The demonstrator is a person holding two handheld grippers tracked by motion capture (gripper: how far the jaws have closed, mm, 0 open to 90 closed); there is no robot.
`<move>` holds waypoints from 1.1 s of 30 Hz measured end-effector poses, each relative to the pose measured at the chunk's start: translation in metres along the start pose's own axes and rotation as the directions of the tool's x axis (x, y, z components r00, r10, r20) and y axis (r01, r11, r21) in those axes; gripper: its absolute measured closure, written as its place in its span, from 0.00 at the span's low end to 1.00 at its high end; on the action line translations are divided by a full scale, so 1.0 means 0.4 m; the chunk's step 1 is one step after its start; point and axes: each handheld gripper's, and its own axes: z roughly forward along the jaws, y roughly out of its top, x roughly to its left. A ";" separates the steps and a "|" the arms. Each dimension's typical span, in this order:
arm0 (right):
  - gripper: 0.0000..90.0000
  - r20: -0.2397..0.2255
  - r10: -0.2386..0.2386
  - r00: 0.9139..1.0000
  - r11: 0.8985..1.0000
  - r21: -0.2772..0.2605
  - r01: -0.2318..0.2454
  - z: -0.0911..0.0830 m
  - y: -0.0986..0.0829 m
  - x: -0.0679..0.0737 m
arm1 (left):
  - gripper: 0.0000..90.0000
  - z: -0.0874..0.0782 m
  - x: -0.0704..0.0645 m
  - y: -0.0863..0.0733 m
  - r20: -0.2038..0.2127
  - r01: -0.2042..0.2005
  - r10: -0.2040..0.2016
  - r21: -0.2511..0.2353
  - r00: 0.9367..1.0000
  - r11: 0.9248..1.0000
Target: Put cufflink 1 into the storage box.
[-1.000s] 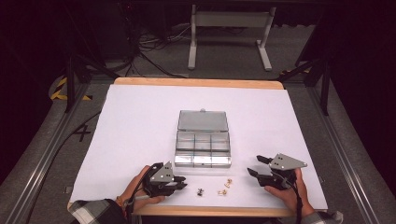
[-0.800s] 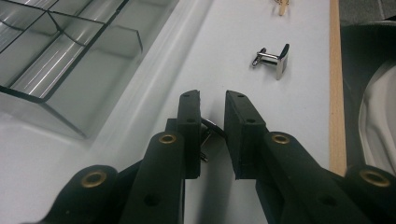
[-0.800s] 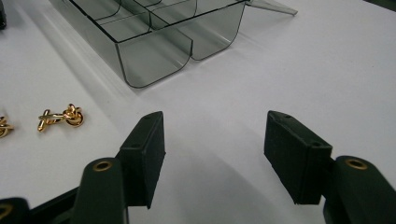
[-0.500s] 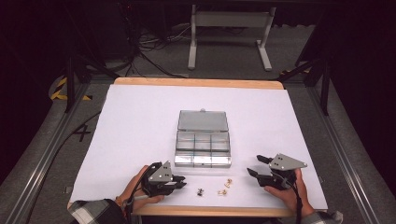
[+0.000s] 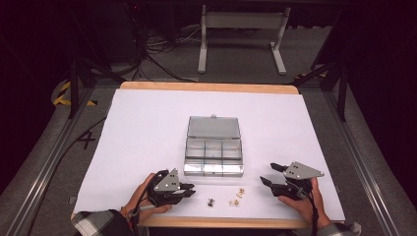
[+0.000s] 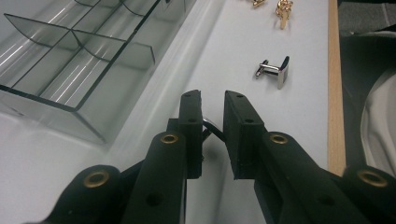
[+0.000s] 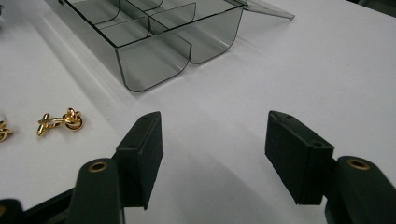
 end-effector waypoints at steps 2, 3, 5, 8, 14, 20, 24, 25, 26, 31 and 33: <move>0.41 -0.009 -0.003 1.000 1.000 -0.007 0.003 0.001 0.001 0.003 | 0.87 -0.002 0.000 0.001 -0.001 0.006 -0.006 -0.009 1.000 1.000; 0.41 -0.011 -0.007 1.000 1.000 -0.007 0.007 0.002 0.002 0.005 | 0.87 -0.004 0.002 0.002 -0.003 0.002 -0.002 -0.006 1.000 1.000; 0.40 -0.012 -0.015 1.000 1.000 -0.010 0.015 0.003 0.003 0.008 | 0.87 -0.008 0.002 0.003 -0.009 0.006 -0.006 -0.013 1.000 1.000; 0.37 -0.015 -0.017 1.000 1.000 -0.016 0.017 0.001 0.003 0.009 | 0.87 -0.017 0.003 0.005 -0.019 0.009 -0.010 -0.030 1.000 1.000; 0.32 -0.014 -0.011 1.000 0.999 -0.041 0.011 -0.003 0.004 0.006 | 0.87 -0.031 0.010 0.014 -0.035 0.012 -0.014 -0.058 0.999 0.998; 0.26 0.005 -0.008 1.000 0.998 -0.055 0.008 -0.003 0.005 0.006 | 0.87 -0.052 0.018 0.024 -0.057 0.014 -0.020 -0.102 0.998 0.995; 0.21 0.024 0.000 1.000 0.999 -0.054 0.001 -0.002 0.005 0.006 | 0.87 -0.059 0.020 0.029 -0.068 0.016 -0.024 -0.119 0.997 0.993; 0.20 0.035 0.005 0.999 0.998 -0.061 -0.003 0.000 0.005 0.006 | 0.87 -0.061 0.022 0.030 -0.066 0.020 -0.029 -0.123 0.997 0.992; 0.19 0.043 0.007 0.999 0.998 -0.061 -0.004 0.000 0.005 0.007 | 0.87 -0.062 0.024 0.031 -0.072 0.020 -0.030 -0.125 0.997 0.992; 0.13 0.077 0.009 0.997 0.998 -0.070 -0.004 0.001 0.005 0.005 | 0.87 -0.066 0.030 0.038 -0.082 0.023 -0.035 -0.143 0.996 0.989; 0.13 0.078 0.011 0.997 0.997 -0.072 -0.005 0.001 0.004 0.004 | 0.87 -0.069 0.032 0.041 -0.083 0.022 -0.035 -0.152 0.996 0.988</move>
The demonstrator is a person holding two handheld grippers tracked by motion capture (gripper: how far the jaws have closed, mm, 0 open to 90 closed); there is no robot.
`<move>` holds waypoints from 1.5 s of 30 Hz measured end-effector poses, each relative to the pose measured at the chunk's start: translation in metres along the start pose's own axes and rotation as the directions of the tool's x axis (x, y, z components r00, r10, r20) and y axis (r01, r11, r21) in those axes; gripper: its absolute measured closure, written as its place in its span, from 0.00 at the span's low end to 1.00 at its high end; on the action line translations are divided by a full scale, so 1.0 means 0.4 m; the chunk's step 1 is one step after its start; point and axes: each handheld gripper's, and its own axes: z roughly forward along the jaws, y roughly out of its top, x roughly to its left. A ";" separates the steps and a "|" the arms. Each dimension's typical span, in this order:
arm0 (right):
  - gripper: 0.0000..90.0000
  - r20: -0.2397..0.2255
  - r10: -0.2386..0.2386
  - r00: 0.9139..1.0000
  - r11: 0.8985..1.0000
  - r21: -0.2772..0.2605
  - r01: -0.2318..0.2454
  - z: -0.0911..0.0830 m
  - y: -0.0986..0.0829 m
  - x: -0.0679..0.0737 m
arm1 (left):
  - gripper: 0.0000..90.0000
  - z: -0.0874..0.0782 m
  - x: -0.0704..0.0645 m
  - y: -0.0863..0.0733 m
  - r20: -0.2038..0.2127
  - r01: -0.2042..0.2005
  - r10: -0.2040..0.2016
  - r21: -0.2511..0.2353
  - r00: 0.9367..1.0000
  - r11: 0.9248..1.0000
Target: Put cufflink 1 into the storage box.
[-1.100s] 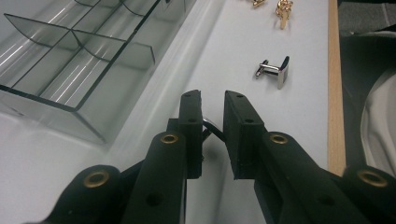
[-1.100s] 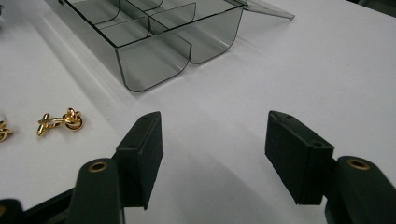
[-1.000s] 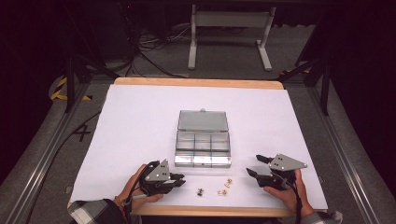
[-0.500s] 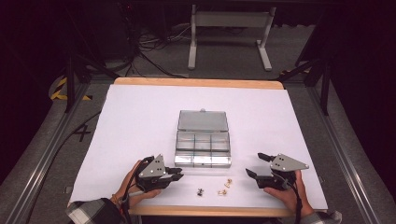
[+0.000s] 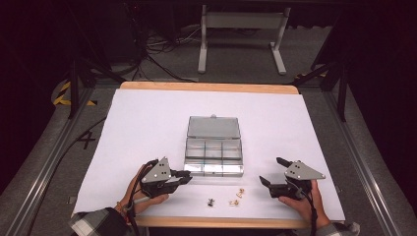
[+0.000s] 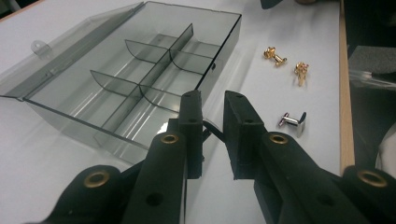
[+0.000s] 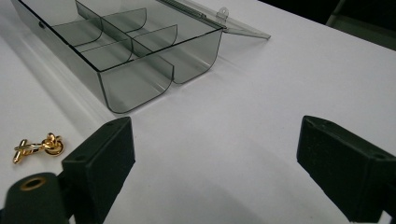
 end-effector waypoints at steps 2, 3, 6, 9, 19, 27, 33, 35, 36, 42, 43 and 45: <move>0.13 -0.001 -0.002 1.000 1.000 0.000 0.002 0.001 -0.001 -0.001 | 0.87 -0.002 0.003 0.005 -0.010 0.002 -0.003 -0.010 1.000 1.000; 0.13 -0.003 -0.004 1.000 1.000 0.002 0.004 0.001 -0.001 -0.001 | 0.87 -0.003 0.004 0.007 -0.010 0.003 -0.003 -0.012 1.000 1.000; 0.13 -0.002 -0.019 1.000 1.000 0.014 0.019 0.002 0.000 0.003 | 0.87 -0.001 0.006 0.012 -0.013 0.001 -0.001 -0.015 1.000 1.000; 0.13 -0.001 -0.023 1.000 1.000 0.013 0.023 0.004 0.000 0.004 | 0.87 0.001 0.012 0.020 -0.019 0.003 -0.003 -0.027 1.000 1.000; 0.13 -0.003 -0.021 1.000 1.000 0.015 0.021 0.004 0.000 0.003 | 0.87 0.018 0.038 0.036 -0.028 0.014 -0.015 -0.038 0.999 0.999; 0.13 -0.008 -0.017 1.000 1.000 0.015 0.017 0.005 0.000 0.003 | 0.87 0.033 0.054 0.039 -0.032 0.021 -0.022 -0.031 0.999 0.999; 0.13 -0.007 -0.020 1.000 1.000 0.015 0.020 0.005 -0.001 0.003 | 0.87 0.054 0.066 0.044 -0.032 0.029 -0.030 -0.022 0.999 0.999; 0.13 -0.007 -0.020 1.000 1.000 0.017 0.020 0.005 -0.001 0.003 | 0.87 0.061 0.069 0.046 -0.034 0.026 -0.026 -0.017 0.999 1.000; 0.13 -0.007 -0.020 1.000 1.000 0.017 0.020 0.005 -0.001 0.003 | 0.87 0.061 0.069 0.046 -0.034 0.026 -0.026 -0.017 0.999 1.000; 0.14 -0.007 -0.027 1.000 0.999 0.021 0.027 0.006 0.000 0.004 | 0.87 0.081 0.081 0.047 -0.034 0.034 -0.034 -0.002 0.999 0.999; 0.14 -0.006 -0.028 1.000 0.999 0.022 0.028 0.006 0.000 0.004 | 0.87 0.086 0.086 0.045 -0.038 0.036 -0.036 0.003 0.999 0.999; 0.14 -0.006 -0.028 1.000 0.999 0.022 0.028 0.006 0.000 0.004 | 0.87 0.089 0.090 0.044 -0.034 0.043 -0.043 0.003 0.998 0.999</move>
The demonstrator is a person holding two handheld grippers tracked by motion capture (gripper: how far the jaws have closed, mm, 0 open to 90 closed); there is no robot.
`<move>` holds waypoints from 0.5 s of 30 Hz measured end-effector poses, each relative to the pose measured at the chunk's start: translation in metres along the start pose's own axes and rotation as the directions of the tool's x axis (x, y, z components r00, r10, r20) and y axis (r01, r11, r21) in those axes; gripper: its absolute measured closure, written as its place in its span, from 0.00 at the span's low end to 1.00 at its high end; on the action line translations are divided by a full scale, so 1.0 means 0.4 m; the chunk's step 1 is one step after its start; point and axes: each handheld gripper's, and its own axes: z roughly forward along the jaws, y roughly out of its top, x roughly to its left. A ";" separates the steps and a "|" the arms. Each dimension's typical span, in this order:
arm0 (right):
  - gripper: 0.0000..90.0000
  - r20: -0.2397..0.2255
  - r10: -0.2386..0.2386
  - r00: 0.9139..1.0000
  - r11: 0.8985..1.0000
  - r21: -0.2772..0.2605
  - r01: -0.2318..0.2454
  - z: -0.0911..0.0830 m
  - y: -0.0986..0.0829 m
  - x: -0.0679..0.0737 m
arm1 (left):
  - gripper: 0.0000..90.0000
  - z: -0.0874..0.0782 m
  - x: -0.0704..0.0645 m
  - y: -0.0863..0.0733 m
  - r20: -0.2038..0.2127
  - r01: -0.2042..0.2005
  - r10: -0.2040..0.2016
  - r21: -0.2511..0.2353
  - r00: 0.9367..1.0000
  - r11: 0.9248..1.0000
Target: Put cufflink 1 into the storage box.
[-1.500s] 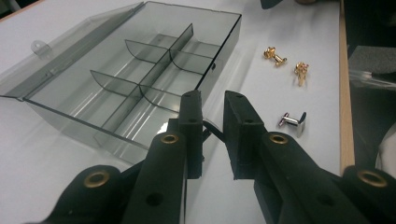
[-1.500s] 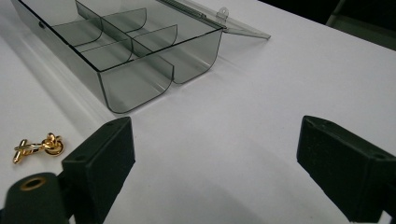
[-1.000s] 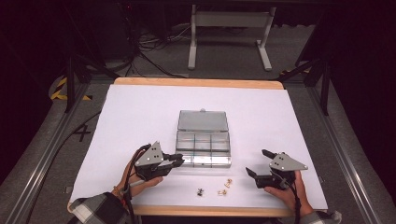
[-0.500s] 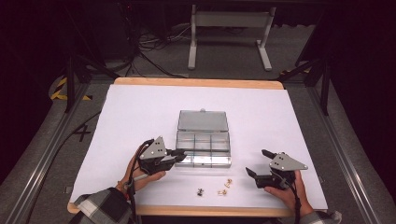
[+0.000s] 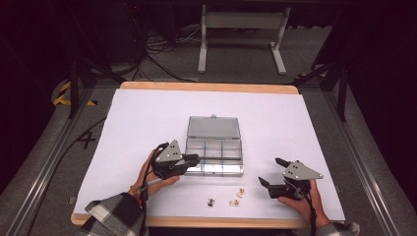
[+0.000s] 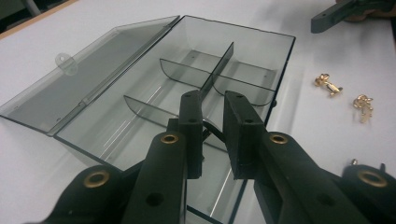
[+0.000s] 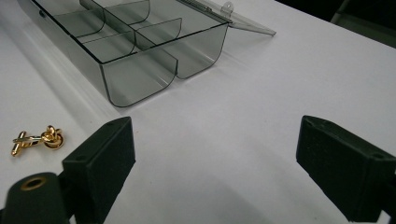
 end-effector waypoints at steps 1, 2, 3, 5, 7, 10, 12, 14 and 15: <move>0.14 -0.001 0.000 1.000 1.000 -0.002 0.000 0.000 0.000 0.000 | 0.87 0.003 0.003 -0.001 -0.001 0.001 -0.001 0.003 1.000 1.000; 0.14 -0.001 0.000 1.000 1.000 -0.002 0.000 0.001 0.000 0.001 | 0.87 0.006 0.006 -0.001 -0.003 0.002 -0.002 0.006 1.000 1.000; 0.14 -0.001 -0.001 1.000 1.000 -0.001 0.001 0.001 0.000 0.001 | 0.87 0.008 0.007 -0.001 -0.005 0.003 -0.003 0.009 1.000 1.000; 0.14 -0.001 -0.002 1.000 1.000 0.001 0.002 0.001 0.000 0.001 | 0.87 0.014 0.009 -0.001 0.000 0.005 -0.005 0.013 1.000 1.000; 0.14 -0.001 -0.003 1.000 1.000 0.002 0.003 0.001 0.000 0.001 | 0.87 0.020 0.011 0.000 -0.004 -0.005 0.005 0.023 1.000 1.000; 0.14 -0.002 -0.003 1.000 1.000 0.004 0.003 0.001 0.000 0.001 | 0.87 0.026 0.014 0.000 0.001 0.004 -0.004 0.025 1.000 1.000; 0.14 -0.002 -0.005 1.000 1.000 0.005 0.005 0.002 0.000 0.001 | 0.87 0.031 0.016 0.000 -0.001 0.002 -0.002 0.029 1.000 1.000; 0.14 -0.002 -0.005 1.000 1.000 0.004 0.005 0.002 0.000 0.001 | 0.87 0.034 0.014 0.000 0.002 0.000 0.000 0.032 1.000 1.000; 0.14 -0.002 -0.004 1.000 1.000 0.004 0.004 0.001 0.000 0.001 | 0.87 0.034 0.013 0.000 0.000 -0.003 0.003 0.032 1.000 0.999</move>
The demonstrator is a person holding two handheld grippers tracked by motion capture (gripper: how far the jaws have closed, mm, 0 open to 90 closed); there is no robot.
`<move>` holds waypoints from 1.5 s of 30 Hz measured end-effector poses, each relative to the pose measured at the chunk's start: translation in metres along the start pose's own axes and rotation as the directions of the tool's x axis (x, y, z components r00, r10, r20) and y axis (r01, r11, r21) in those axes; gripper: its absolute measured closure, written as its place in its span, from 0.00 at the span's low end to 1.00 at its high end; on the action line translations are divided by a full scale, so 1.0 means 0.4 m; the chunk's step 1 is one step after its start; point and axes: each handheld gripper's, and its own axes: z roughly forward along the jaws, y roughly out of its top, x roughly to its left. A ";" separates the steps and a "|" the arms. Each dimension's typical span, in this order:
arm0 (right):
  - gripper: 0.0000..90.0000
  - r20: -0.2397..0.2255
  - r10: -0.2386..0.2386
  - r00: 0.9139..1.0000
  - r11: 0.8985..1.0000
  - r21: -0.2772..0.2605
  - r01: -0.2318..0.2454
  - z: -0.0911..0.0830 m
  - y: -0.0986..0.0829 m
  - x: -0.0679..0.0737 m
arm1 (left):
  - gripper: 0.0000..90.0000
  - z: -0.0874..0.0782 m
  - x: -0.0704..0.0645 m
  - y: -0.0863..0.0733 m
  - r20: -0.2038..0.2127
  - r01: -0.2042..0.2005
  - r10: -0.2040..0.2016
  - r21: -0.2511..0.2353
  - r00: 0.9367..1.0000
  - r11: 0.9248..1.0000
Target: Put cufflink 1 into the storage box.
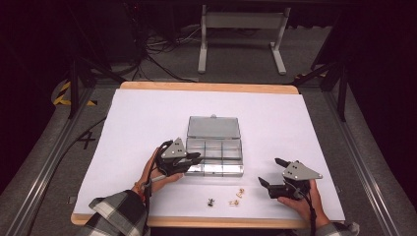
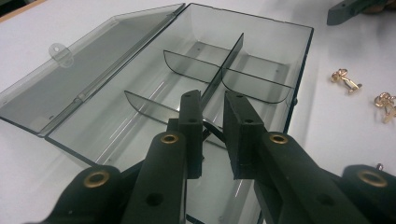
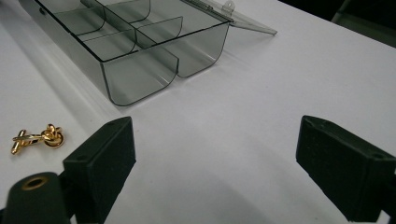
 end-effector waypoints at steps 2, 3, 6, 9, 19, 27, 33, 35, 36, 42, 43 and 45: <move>0.14 -0.001 0.001 1.000 1.000 0.001 -0.001 0.000 0.000 0.000 | 0.87 0.000 0.001 -0.001 -0.007 -0.004 0.004 0.003 1.000 1.000; 0.14 0.000 -0.001 1.000 1.000 0.002 0.001 0.001 0.000 0.000 | 0.87 -0.001 0.004 -0.002 -0.009 -0.003 0.003 0.005 1.000 1.000; 0.14 -0.001 -0.005 1.000 1.000 0.004 0.005 0.000 0.000 0.000 | 0.87 -0.003 0.008 -0.005 -0.005 0.009 -0.009 -0.002 1.000 1.000; 0.14 -0.002 -0.002 1.000 1.000 0.007 0.002 0.001 0.000 0.000 | 0.87 0.003 0.006 -0.006 0.006 0.004 -0.004 0.006 1.000 1.000; 0.14 -0.003 -0.006 1.000 1.000 0.007 0.006 0.002 0.000 0.001 | 0.87 0.016 0.003 -0.016 0.006 0.007 -0.007 0.033 1.000 0.999; 0.14 0.000 -0.013 1.000 1.000 0.008 0.013 0.002 0.001 0.003 | 0.87 0.019 0.002 -0.021 0.001 0.010 -0.010 0.035 1.000 0.999; 0.14 0.000 -0.015 1.000 1.000 0.009 0.015 0.003 0.001 0.003 | 0.86 0.018 0.001 -0.019 -0.002 0.004 -0.004 0.033 1.000 0.999; 0.14 0.003 -0.015 1.000 1.000 0.012 0.015 0.003 0.001 0.003 | 0.84 0.017 0.003 -0.020 -0.002 0.007 -0.007 0.029 1.000 1.000; 0.14 0.003 -0.015 1.000 1.000 0.012 0.015 0.003 0.001 0.003 | 0.84 0.017 0.003 -0.020 -0.002 0.007 -0.007 0.029 1.000 1.000; 0.14 0.000 -0.017 1.000 1.000 0.011 0.017 0.003 0.001 0.004 | 0.82 0.005 0.005 -0.017 -0.012 0.014 -0.014 0.011 1.000 1.000; 0.14 0.000 -0.017 1.000 1.000 0.011 0.017 0.003 0.001 0.004 | 0.80 0.005 0.005 -0.017 -0.012 0.014 -0.014 0.011 1.000 1.000; 0.14 0.001 -0.018 1.000 1.000 0.011 0.018 0.003 0.001 0.004 | 0.80 -0.005 0.005 -0.015 -0.017 0.011 -0.011 -0.005 1.000 1.000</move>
